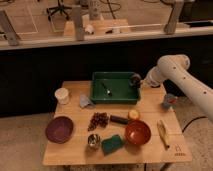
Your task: Wipe tray with brush
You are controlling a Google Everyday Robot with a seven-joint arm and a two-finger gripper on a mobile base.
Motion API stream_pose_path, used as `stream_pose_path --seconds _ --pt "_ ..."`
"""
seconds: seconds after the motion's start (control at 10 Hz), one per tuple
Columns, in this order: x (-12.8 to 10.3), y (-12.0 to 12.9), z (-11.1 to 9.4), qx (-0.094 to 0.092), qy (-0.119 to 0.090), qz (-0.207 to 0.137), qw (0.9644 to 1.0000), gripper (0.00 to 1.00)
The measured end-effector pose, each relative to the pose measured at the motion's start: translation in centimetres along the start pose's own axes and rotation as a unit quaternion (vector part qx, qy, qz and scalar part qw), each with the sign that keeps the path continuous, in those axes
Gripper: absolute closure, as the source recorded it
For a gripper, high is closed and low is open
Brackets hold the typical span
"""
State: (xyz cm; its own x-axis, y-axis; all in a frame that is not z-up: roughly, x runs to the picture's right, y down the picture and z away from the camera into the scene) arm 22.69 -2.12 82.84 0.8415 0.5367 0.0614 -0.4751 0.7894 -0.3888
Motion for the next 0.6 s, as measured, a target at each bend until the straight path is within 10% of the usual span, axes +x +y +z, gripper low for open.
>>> stream_pose_path --seconds 0.2,0.6 --pt "-1.5 1.1 1.9 -0.045 0.011 -0.021 0.9987 0.95" --pt "-1.7 1.3 2.3 -0.054 0.018 -0.025 0.9981 0.95"
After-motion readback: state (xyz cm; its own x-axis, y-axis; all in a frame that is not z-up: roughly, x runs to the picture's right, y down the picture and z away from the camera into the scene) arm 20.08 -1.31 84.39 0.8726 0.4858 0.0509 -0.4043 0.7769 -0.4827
